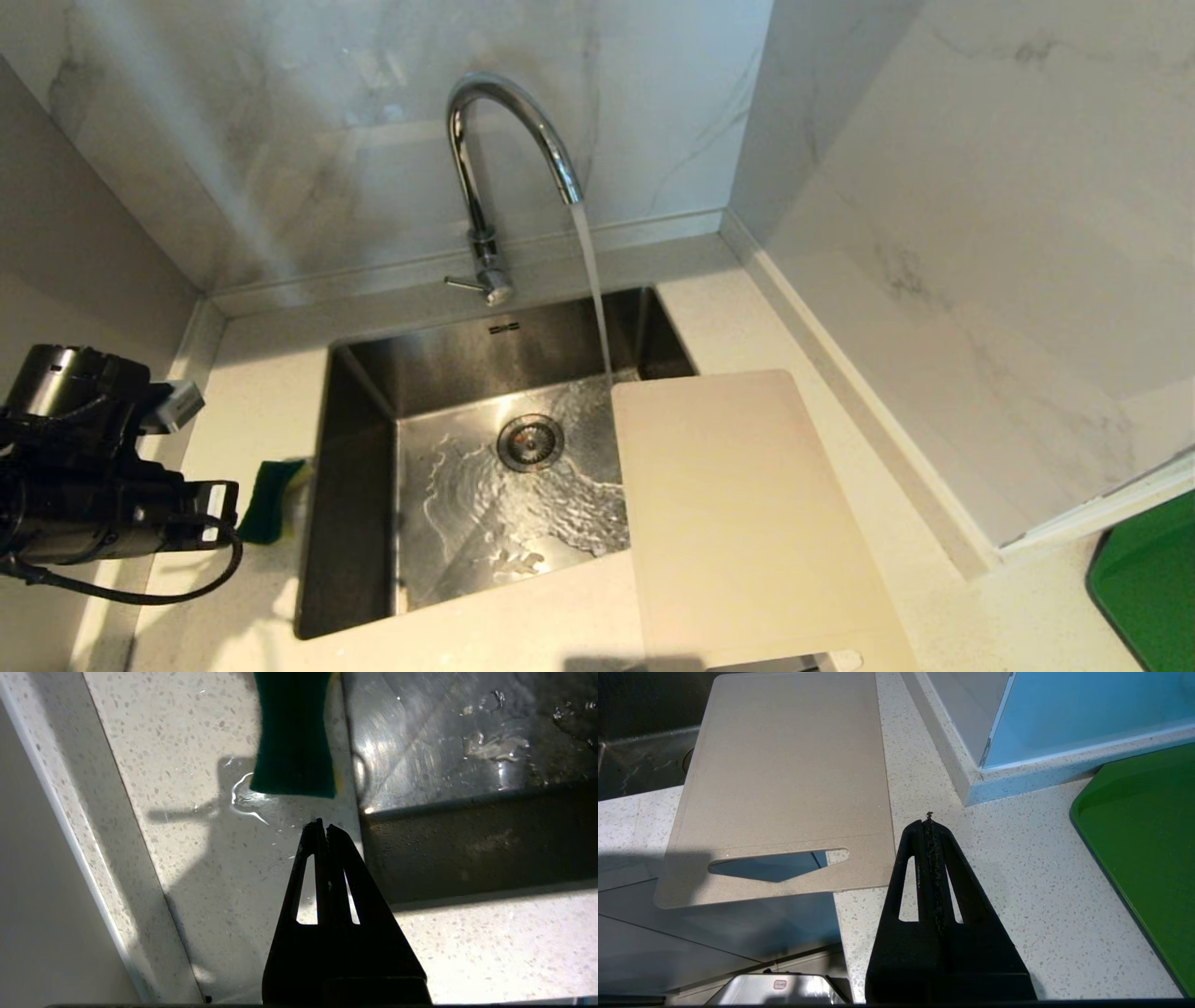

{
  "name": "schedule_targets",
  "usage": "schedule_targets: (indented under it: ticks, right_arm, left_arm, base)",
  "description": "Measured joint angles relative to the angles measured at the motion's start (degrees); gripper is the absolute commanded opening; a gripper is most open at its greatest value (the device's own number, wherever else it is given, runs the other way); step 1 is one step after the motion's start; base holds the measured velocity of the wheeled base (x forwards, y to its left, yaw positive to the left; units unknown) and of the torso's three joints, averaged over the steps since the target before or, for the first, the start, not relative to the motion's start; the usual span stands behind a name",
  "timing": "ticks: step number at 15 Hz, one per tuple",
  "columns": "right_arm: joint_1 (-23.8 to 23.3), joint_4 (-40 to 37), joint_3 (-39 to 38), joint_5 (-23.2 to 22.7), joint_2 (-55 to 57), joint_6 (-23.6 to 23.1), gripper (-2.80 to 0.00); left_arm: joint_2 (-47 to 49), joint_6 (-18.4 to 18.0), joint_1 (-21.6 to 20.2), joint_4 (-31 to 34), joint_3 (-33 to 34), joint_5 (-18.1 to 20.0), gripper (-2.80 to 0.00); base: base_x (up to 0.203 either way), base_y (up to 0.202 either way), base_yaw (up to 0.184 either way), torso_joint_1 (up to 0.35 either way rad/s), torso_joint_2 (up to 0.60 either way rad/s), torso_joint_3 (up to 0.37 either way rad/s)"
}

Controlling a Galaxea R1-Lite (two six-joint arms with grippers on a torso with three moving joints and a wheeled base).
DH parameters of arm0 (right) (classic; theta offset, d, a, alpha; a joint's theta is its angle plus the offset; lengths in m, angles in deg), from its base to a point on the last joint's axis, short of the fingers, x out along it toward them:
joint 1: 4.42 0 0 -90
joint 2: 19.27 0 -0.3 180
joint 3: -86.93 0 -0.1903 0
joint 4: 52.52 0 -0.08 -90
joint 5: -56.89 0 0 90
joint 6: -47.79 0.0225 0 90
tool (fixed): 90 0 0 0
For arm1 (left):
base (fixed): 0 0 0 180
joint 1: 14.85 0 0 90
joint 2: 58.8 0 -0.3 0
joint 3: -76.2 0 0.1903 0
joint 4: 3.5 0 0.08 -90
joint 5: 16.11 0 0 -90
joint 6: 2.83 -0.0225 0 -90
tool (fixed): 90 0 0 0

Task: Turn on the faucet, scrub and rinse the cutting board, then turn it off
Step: Pick up the cleaning cloth

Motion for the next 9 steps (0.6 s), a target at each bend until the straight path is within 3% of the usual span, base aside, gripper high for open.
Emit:
schedule_targets:
  ticks: [9]
  right_arm:
    - [0.0,0.0,0.0,0.0,0.0,0.0,-2.80]
  left_arm:
    - [2.1,-0.1,-0.2,0.0,-1.4,-0.5,-2.80]
  base:
    - [0.000,0.000,0.000,0.000,0.00,0.000]
